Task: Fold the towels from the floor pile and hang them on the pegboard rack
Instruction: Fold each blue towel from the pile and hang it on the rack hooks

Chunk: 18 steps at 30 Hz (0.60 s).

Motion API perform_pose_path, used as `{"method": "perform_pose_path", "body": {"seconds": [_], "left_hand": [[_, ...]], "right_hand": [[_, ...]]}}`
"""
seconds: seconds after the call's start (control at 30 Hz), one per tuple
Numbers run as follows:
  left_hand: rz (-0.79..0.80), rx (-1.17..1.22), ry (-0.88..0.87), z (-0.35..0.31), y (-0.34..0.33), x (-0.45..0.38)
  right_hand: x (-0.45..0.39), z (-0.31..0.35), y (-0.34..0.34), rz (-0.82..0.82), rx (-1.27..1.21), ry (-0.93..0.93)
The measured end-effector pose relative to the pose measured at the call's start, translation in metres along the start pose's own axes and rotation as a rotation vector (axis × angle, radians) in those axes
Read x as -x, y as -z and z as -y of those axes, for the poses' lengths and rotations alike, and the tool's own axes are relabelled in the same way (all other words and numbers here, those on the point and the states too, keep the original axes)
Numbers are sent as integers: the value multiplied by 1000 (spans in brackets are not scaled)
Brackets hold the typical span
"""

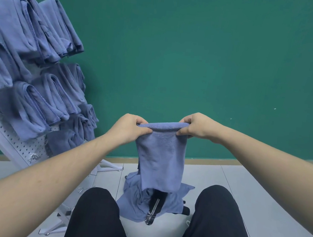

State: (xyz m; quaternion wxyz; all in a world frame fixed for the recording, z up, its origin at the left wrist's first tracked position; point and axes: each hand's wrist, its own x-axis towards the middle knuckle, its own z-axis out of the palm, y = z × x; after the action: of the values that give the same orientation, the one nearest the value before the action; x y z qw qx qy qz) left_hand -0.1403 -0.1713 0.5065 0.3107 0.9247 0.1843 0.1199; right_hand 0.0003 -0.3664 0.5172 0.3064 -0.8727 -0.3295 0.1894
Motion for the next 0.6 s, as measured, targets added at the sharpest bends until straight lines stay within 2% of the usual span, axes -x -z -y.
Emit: {"method": "perform_pose_path", "body": {"seconds": [0.13,0.27,0.33,0.5,0.6], "left_hand": [[-7,78,-53,8,-1,0],[-33,385,33,12,-7,5],[-50,544,53,12,-10,6],[-153,911,175,3,-23,11],[-218,956,231,-1,-35,16]], "right_hand": [[4,-7,3,-15,-112,47],[4,-11,-6,-35,-407,116],[3,-11,-13,-91,-474,127],[11,-2,-33,-312,-369,123],[13,1,-47,-385,-405,132]]}}
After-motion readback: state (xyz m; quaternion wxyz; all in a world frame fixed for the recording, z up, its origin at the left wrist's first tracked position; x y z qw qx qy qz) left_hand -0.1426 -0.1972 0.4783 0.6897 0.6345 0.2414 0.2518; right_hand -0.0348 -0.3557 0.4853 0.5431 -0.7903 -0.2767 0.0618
